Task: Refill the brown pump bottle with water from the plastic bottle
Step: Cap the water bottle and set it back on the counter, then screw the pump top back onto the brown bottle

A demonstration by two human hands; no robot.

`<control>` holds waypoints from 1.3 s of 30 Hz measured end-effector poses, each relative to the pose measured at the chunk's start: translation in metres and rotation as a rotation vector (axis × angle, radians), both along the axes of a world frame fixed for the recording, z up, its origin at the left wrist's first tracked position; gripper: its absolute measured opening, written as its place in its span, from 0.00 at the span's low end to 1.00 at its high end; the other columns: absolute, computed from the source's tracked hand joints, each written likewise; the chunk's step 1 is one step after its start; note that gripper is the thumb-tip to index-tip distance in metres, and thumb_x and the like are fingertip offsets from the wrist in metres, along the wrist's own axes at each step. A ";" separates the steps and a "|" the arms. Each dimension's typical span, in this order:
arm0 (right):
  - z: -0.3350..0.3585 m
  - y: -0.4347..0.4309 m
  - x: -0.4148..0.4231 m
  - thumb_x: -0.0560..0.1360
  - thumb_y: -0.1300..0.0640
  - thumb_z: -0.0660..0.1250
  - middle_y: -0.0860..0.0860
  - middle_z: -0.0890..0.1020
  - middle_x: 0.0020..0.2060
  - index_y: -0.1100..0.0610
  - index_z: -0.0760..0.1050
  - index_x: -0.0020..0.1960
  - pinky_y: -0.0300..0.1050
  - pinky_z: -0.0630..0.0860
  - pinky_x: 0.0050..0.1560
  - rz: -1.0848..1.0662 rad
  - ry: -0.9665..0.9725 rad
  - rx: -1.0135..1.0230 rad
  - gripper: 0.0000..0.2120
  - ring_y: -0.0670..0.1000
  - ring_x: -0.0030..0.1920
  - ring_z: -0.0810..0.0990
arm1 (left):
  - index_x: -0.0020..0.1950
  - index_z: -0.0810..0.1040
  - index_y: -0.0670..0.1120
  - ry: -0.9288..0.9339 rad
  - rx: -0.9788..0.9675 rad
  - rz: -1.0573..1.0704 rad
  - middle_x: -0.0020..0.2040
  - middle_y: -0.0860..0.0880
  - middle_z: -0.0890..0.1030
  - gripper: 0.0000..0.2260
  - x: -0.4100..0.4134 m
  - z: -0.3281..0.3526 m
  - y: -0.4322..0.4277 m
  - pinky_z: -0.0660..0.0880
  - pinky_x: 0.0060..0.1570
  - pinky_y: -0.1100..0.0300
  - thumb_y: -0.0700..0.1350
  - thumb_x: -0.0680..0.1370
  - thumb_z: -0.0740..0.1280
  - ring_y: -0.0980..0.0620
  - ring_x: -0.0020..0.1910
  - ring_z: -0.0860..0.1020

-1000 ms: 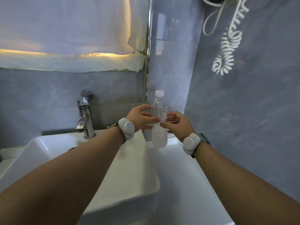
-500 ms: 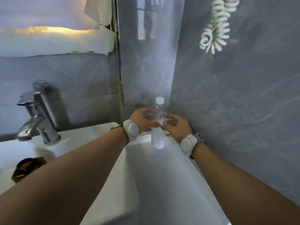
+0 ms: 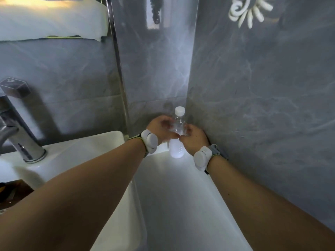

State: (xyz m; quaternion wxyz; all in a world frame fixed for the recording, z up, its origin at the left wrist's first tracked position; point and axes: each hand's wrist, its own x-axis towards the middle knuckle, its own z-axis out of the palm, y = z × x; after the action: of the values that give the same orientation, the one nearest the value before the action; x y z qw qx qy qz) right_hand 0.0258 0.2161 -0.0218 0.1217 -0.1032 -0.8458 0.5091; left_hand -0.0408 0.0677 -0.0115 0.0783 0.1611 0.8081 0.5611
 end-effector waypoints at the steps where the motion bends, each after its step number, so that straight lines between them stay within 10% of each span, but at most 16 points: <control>1: 0.001 0.000 0.000 0.76 0.64 0.71 0.54 0.84 0.48 0.58 0.79 0.56 0.46 0.77 0.48 0.002 -0.005 0.007 0.10 0.58 0.50 0.82 | 0.65 0.78 0.36 0.000 0.001 0.006 0.56 0.42 0.86 0.26 0.000 0.000 0.001 0.83 0.52 0.57 0.30 0.69 0.82 0.47 0.51 0.85; 14: 0.014 -0.007 0.006 0.76 0.63 0.71 0.64 0.84 0.56 0.66 0.79 0.60 0.65 0.80 0.60 -0.033 -0.069 0.019 0.14 0.67 0.57 0.82 | 0.64 0.82 0.40 0.046 -0.139 0.014 0.46 0.56 0.84 0.27 -0.010 -0.002 -0.003 0.74 0.35 0.79 0.35 0.67 0.85 0.67 0.38 0.83; 23: 0.030 -0.010 0.013 0.72 0.57 0.73 0.58 0.83 0.40 0.63 0.79 0.48 0.65 0.84 0.49 -0.058 -0.148 0.047 0.10 0.63 0.41 0.83 | 0.72 0.76 0.40 -0.032 -0.141 0.054 0.60 0.41 0.82 0.34 0.009 0.023 -0.014 0.79 0.65 0.44 0.35 0.68 0.84 0.40 0.61 0.82; 32: 0.075 -0.027 0.044 0.68 0.49 0.73 0.51 0.77 0.31 0.55 0.72 0.35 0.45 0.74 0.35 -0.119 -0.144 0.153 0.13 0.52 0.30 0.76 | 0.76 0.73 0.39 -0.006 -0.143 0.077 0.66 0.39 0.82 0.38 0.048 0.077 -0.047 0.79 0.67 0.45 0.41 0.69 0.85 0.40 0.61 0.83; 39: 0.121 -0.067 0.070 0.68 0.52 0.75 0.48 0.69 0.29 0.57 0.70 0.42 0.40 0.63 0.26 -0.123 0.016 0.112 0.15 0.50 0.28 0.69 | 0.73 0.77 0.38 0.037 -0.094 0.117 0.63 0.41 0.84 0.33 0.087 0.118 -0.092 0.80 0.66 0.45 0.41 0.71 0.84 0.41 0.60 0.84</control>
State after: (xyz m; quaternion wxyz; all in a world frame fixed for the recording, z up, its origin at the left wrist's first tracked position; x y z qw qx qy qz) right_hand 0.0957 0.1491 0.0993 0.1649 -0.1441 -0.8640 0.4533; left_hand 0.0461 -0.0238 0.1069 0.0379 0.1200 0.8429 0.5232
